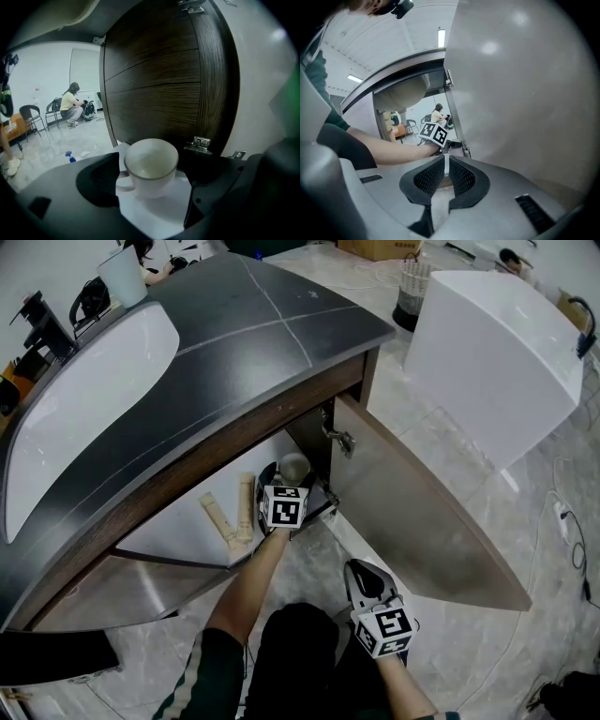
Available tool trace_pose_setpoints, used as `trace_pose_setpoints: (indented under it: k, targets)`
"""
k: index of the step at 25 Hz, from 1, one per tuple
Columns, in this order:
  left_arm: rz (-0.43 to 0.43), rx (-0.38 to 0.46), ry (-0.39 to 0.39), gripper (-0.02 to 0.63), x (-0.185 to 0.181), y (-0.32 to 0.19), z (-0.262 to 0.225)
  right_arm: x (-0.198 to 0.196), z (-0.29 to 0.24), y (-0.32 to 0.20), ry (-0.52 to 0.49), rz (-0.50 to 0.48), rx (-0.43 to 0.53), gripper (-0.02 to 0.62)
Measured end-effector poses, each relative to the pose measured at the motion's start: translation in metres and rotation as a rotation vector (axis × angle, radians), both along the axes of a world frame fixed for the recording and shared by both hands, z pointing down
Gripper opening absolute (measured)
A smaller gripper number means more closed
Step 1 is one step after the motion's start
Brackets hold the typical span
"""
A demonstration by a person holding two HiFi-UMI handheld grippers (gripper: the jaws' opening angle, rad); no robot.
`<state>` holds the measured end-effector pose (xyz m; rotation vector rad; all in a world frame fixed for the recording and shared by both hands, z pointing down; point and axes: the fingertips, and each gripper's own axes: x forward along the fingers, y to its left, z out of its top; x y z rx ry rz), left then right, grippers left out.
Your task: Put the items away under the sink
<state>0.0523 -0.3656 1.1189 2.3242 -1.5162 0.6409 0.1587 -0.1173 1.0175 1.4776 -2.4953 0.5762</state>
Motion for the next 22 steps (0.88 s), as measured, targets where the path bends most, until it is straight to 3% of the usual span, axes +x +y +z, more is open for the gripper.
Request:
trace_pose_setpoints:
  k: [8,10,14,15,22]
  targets:
    - [-0.054,0.064,0.006,0.412,-0.011,0.035,-0.029,-0.001,-0.007,0.007,-0.008,-0.012,0.01,0.06]
    - [-0.033,0.085,0.027,0.335,-0.01,0.049,-0.045,0.0,-0.013,0.009,0.005,-0.007,0.027,0.06]
    - [0.031,0.114,0.044,0.049,-0.008,0.069,-0.079,0.009,-0.035,0.01,0.016,0.023,0.078,0.06]
    - [0.04,0.114,0.039,0.011,-0.01,0.072,-0.083,0.008,-0.04,0.01,0.017,0.018,0.082,0.06]
    - [0.121,0.04,-0.025,0.009,-0.013,0.127,-0.153,-0.015,-0.132,0.015,0.004,-0.025,0.042,0.06]
